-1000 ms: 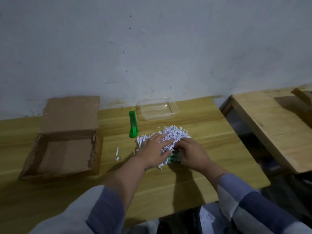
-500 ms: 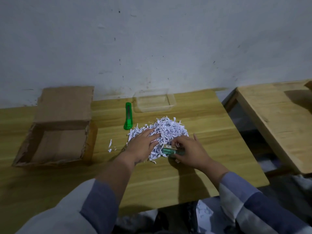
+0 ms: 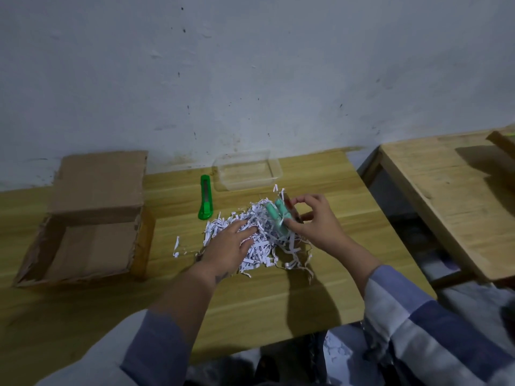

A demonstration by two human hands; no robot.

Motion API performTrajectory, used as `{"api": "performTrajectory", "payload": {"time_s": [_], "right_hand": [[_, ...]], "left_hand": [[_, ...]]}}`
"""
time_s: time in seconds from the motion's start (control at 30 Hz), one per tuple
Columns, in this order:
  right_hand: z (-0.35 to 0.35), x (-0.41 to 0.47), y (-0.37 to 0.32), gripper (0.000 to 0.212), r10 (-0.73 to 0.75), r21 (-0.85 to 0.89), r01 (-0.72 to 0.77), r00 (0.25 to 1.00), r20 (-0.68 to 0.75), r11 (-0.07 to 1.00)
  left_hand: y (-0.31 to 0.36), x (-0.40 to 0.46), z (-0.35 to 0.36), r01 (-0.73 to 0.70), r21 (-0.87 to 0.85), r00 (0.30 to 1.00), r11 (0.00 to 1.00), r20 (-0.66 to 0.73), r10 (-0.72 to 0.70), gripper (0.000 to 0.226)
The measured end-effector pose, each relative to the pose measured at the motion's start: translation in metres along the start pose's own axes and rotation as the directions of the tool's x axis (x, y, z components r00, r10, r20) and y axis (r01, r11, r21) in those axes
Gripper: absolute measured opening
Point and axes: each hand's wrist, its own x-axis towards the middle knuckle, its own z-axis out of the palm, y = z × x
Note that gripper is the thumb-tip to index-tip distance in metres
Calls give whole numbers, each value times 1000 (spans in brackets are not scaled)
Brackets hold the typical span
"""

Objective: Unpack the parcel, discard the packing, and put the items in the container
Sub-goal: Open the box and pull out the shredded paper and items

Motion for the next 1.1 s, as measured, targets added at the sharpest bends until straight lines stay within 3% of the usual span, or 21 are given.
{"api": "performTrajectory", "payload": {"time_s": [0.13, 0.2, 0.3, 0.43, 0.53, 0.6, 0.7, 0.83, 0.97, 1.1], "right_hand": [[1, 5, -2, 31, 26, 2, -26, 999, -37, 1000], [0, 9, -4, 28, 42, 85, -42, 999, -3, 995], [-3, 14, -4, 28, 36, 116, -39, 999, 25, 992], [-6, 17, -2, 26, 9, 63, -13, 998, 68, 998], [-5, 15, 0, 29, -11, 25, 8, 992, 126, 1000], [-4, 14, 1, 36, -34, -11, 37, 986, 164, 999], [-5, 14, 3, 38, -31, -29, 36, 986, 165, 999], [-18, 18, 14, 32, 46, 7, -47, 993, 106, 999], [-32, 28, 34, 39, 149, 38, -149, 989, -16, 988], [-37, 48, 53, 42, 277, 68, -270, 951, -138, 961]], "left_hand": [[-1, -4, 1, 7, -14, 1000, 1000, -7, -7, 42], [-1, -6, 1, 6, -16, 1000, 1000, 2, -6, 42], [1, -5, -3, 38, -115, 999, 993, -15, -40, 39], [19, -1, -18, 17, -182, 969, 983, -238, -61, 34], [43, 8, -33, -43, -291, 933, 956, -353, -65, 48], [55, 18, -41, -92, -402, 957, 911, -288, -30, 54], [66, 32, -46, -89, -462, 986, 882, -168, 11, 32], [64, 37, -42, -61, -462, 987, 885, -162, -17, 34], [45, 36, -27, -63, -212, 987, 975, -159, 29, 38], [31, 31, -8, -57, 17, 997, 998, 46, 56, 45]]}}
